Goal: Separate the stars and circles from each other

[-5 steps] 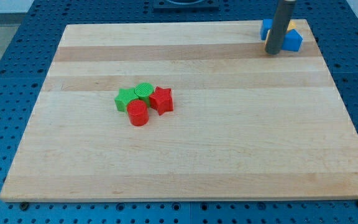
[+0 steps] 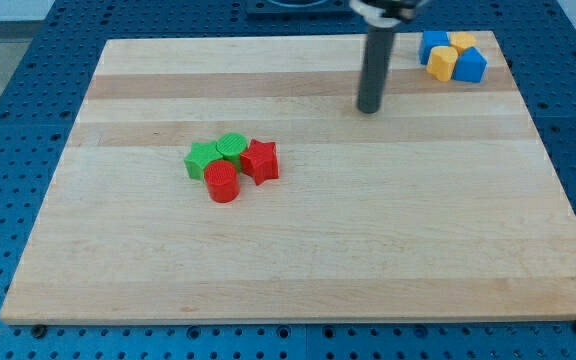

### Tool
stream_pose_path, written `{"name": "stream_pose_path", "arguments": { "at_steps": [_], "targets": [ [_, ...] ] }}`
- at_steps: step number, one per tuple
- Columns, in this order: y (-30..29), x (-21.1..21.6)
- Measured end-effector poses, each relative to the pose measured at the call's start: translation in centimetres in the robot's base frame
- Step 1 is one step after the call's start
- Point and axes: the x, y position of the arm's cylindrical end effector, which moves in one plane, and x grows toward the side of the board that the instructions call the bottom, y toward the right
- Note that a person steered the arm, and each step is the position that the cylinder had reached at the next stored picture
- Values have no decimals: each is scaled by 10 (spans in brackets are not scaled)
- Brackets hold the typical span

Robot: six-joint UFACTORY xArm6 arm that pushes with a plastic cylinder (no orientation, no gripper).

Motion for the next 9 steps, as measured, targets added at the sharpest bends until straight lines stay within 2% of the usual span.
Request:
{"name": "stream_pose_path", "arguments": {
  "at_steps": [2,4,7,9],
  "targets": [
    [-103,0],
    [-114,-1],
    [-206,0],
    [-226,46]
  ]
}}
